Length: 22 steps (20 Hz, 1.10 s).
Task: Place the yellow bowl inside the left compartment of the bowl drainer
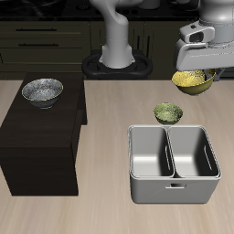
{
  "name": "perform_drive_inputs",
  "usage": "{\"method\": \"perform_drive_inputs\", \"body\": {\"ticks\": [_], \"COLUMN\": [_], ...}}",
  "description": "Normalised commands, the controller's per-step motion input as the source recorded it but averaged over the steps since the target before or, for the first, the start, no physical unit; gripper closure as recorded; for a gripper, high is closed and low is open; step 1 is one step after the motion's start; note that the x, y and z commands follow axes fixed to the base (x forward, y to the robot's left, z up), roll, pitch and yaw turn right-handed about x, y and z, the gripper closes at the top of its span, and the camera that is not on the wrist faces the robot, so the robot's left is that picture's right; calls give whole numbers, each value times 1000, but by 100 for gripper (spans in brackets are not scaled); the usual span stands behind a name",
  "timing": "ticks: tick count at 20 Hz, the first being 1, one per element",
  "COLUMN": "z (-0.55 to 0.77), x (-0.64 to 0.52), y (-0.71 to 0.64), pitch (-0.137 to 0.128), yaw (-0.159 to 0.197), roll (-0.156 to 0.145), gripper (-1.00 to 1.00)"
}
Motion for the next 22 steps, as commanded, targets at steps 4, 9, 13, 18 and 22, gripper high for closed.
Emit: {"method": "perform_drive_inputs", "body": {"ticks": [4, 9, 13, 18, 22], "z": [-60, -122, -249, -275, -341], "x": [301, 214, 239, 111, 62], "y": [-37, 101, 198, 124, 106], "pitch": [29, 32, 46, 27, 31], "yaw": [-16, -1, 9, 2, -6], "roll": [-44, -7, 11, 9, 18], "gripper": [100, 100, 100, 100, 100]}}
